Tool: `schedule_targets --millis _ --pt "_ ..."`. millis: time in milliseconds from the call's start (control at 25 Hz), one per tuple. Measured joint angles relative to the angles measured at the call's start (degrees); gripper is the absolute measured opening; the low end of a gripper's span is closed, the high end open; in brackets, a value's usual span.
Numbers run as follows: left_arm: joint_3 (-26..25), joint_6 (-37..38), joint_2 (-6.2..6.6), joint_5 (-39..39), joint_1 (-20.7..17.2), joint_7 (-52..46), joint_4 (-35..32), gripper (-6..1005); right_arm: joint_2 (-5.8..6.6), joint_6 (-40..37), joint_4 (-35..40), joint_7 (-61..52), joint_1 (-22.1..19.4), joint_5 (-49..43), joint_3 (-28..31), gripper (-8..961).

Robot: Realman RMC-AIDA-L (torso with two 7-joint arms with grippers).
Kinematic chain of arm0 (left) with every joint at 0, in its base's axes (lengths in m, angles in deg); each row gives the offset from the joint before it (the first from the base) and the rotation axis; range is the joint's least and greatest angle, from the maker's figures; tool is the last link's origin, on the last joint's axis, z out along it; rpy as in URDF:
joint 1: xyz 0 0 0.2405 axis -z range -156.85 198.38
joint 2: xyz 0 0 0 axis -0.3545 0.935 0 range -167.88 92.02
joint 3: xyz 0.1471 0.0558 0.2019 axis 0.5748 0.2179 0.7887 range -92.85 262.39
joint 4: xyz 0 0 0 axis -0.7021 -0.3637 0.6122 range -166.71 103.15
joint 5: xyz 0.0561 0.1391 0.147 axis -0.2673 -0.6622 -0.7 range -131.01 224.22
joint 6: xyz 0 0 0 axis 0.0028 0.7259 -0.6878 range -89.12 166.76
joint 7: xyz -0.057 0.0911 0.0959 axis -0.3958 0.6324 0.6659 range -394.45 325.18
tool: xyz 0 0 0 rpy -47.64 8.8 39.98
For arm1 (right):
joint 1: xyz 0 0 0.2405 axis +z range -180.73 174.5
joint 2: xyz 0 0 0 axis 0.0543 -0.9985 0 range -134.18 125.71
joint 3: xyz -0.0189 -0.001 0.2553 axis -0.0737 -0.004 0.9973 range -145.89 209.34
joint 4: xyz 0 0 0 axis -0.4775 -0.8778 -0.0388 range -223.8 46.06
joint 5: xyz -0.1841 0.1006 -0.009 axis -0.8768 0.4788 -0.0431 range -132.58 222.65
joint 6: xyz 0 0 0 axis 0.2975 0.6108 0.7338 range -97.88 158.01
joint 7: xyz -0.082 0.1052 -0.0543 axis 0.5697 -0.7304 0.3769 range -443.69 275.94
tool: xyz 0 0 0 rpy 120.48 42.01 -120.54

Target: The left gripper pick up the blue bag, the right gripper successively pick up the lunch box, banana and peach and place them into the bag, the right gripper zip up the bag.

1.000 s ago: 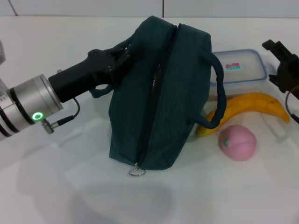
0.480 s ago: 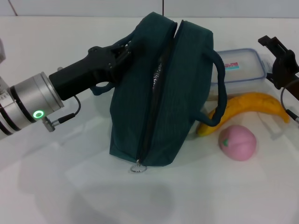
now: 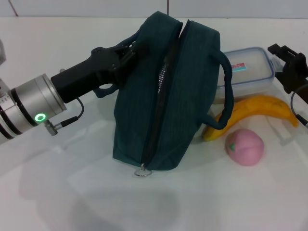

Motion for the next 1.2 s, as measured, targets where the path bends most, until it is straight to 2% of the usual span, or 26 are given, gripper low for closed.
schedule_targets --millis 80,200,480,640,760,1040,1200 --pt "0.09 0.0 0.0 0.01 0.0 0.0 0.0 43 0.0 -0.14 0.09 0.39 0.0 -0.3 0.01 620" --pt "0.15 0.18 0.0 0.01 -0.01 0.0 0.0 43 0.0 -0.2 -0.04 1.08 0.0 -0.48 0.03 408" --pt "-0.01 0.52 0.0 0.02 -0.01 0.0 -0.01 44 0.0 -1.88 -0.06 4.0 -0.09 -0.53 0.31 182" --pt "-0.03 0.54 0.0 0.01 -0.07 0.02 -0.01 44 0.0 -4.28 0.05 8.06 -0.13 -0.59 0.55 129" --pt "0.16 0.96 0.09 -0.01 -0.21 0.45 -0.01 44 0.0 -5.87 1.12 11.5 -0.67 -1.7 0.24 126" --pt "0.19 4.1 0.63 -0.53 -1.0 3.17 -0.54 44 0.06 -9.43 11.33 15.92 -2.84 -12.72 -3.65 124" --pt "0.01 4.43 0.79 -0.55 -1.38 3.88 -0.63 43 0.02 -12.19 12.23 22.76 -4.23 -12.85 -3.71 125"
